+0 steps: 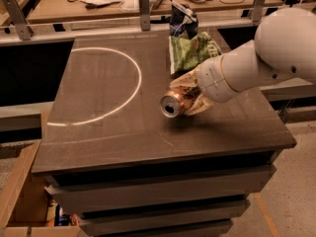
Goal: Knock orange can over
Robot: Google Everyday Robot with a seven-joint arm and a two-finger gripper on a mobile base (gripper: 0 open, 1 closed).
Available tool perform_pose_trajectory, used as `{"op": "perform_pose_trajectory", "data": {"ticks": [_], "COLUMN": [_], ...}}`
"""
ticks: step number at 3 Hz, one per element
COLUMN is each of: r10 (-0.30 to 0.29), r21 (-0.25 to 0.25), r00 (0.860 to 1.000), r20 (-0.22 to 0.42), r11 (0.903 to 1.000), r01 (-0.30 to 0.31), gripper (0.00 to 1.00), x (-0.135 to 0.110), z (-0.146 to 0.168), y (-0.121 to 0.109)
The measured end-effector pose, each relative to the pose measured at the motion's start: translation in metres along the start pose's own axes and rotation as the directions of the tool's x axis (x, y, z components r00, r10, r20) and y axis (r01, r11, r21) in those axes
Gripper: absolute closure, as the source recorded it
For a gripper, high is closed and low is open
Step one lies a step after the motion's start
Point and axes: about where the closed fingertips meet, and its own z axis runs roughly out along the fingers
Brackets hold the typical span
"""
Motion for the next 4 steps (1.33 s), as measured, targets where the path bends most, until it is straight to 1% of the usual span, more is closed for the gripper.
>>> {"op": "perform_pose_trajectory", "data": {"ticks": [1, 2, 3, 4], "r10": [-0.038, -0.066, -0.100, -0.116], "r21": [0.002, 0.004, -0.022, -0.059], "r00": [0.997, 0.990, 0.981, 0.979], "r20": [-0.066, -0.128, -0.168, -0.170], "r11": [0.9992, 0.9977, 0.9949, 0.9925], "r01": [0.039, 0.067, 0.098, 0.107], "gripper": [1.00, 0.82, 0.51, 0.29], "x": [0.006, 0.011, 0.017, 0.018], "z": [0.003, 0.004, 0.005, 0.007], "y": [-0.001, -0.002, -0.001, 0.002]}}
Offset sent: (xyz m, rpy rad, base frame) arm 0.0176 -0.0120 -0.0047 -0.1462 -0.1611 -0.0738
